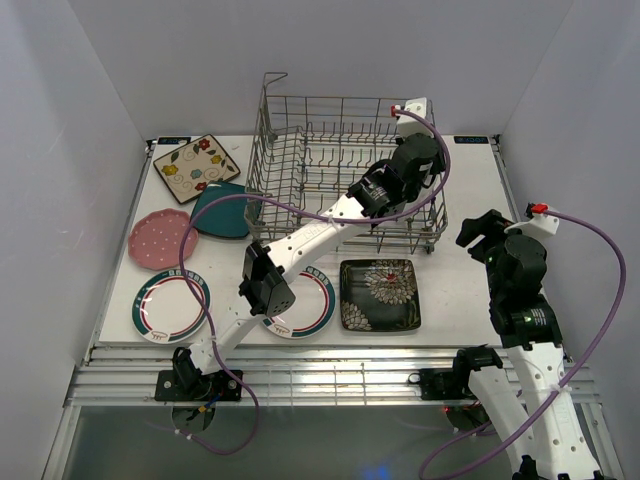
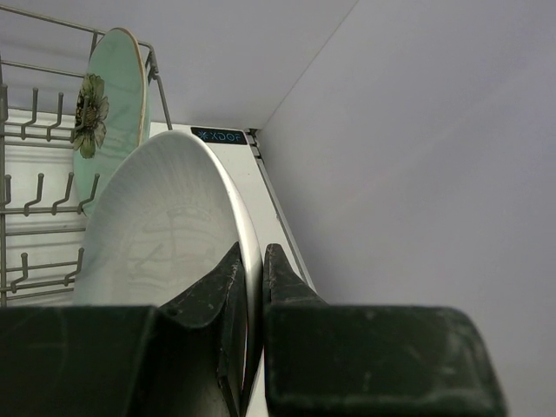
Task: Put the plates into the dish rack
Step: Insert the plate into the dish rack.
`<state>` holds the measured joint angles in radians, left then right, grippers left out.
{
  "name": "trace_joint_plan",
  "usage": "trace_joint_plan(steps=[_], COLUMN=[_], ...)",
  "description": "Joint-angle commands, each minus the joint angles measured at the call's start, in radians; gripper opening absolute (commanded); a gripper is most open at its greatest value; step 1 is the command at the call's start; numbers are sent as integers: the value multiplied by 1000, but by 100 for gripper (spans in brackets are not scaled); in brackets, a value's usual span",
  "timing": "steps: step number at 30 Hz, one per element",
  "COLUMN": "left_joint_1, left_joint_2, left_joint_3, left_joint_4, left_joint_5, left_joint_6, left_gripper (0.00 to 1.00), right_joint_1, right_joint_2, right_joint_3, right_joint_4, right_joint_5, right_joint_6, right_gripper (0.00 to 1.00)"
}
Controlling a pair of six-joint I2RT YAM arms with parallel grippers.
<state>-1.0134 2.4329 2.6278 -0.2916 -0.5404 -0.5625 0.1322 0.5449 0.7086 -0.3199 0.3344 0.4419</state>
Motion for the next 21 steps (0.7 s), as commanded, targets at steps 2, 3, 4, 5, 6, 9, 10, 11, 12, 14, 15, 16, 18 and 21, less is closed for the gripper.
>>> trace_joint_plan(steps=[2,3,4,5,6,9,10,11,12,14,15,16,18,21], left_joint_1=[1,1,1,2,1,2,2,1,1,1,1,2,2,1], left_joint_2=[-127,-130,-133,-138,-141,-143,-141,-141,-141,-146,-147,-152,-152,-152], left_joint_3=[-6,-12,-21,-28,-34,-43,-46,-52,-57,-72,-80,-84,-94,-98], left_joint_4=[114,112,111,109,105,95,95,95,92,91,85,85,80,78], left_joint_5=[11,11,14,17,19,31,40,48,51,56,57,56,48,48], left_joint_6=[-7,-8,-8,-8,-11,-20,-19,-16,-14,-17,-19,-22,-25,-25], left_gripper=[14,14,13,12,12,11,11,11,11,10,10,9,10,18], right_joint_1=[1,1,1,1,1,1,3,1,1,3,1,1,1,1], right_joint_2=[-3,-6,-8,-10,-13,-17,-16,-17,-19,-26,-28,-31,-33,-30], right_joint_3=[11,11,9,8,11,12,14,17,19,17,17,17,17,19], right_joint_4=[10,12,10,7,7,2,-1,-2,-5,-8,-8,-10,-11,-13], right_joint_5=[5,5,5,5,3,5,6,6,8,11,12,14,14,14], right_joint_6=[8,8,9,9,9,9,9,9,9,9,9,9,9,11], right_gripper=[72,72,72,72,72,72,72,72,72,72,72,72,72,72])
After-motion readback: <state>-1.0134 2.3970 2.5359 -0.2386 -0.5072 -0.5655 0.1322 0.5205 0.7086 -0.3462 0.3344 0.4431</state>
